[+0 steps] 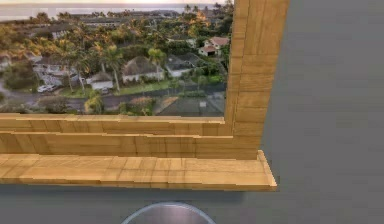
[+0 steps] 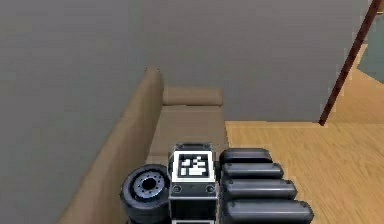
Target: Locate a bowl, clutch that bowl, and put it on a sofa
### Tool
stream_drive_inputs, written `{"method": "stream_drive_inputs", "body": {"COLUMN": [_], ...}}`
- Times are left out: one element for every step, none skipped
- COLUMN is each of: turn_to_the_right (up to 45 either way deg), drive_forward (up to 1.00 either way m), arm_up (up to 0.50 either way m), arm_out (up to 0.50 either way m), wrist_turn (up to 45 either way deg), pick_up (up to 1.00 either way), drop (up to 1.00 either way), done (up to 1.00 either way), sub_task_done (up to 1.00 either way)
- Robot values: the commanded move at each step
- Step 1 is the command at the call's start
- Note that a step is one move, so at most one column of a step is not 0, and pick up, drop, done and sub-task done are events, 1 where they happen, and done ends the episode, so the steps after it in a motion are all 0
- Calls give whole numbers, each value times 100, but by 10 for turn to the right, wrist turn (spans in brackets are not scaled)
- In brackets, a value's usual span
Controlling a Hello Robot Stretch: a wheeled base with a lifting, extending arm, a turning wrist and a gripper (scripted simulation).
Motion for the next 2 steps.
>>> {"method": "stream_drive_inputs", "body": {"turn_to_the_right": [0, 0], "drive_forward": [0, 0], "arm_up": [0, 0], "arm_out": [48, 0], "wrist_turn": [0, 450], "pick_up": [0, 0], "drop": [0, 0], "done": [0, 0], "sub_task_done": [0, 0]}}
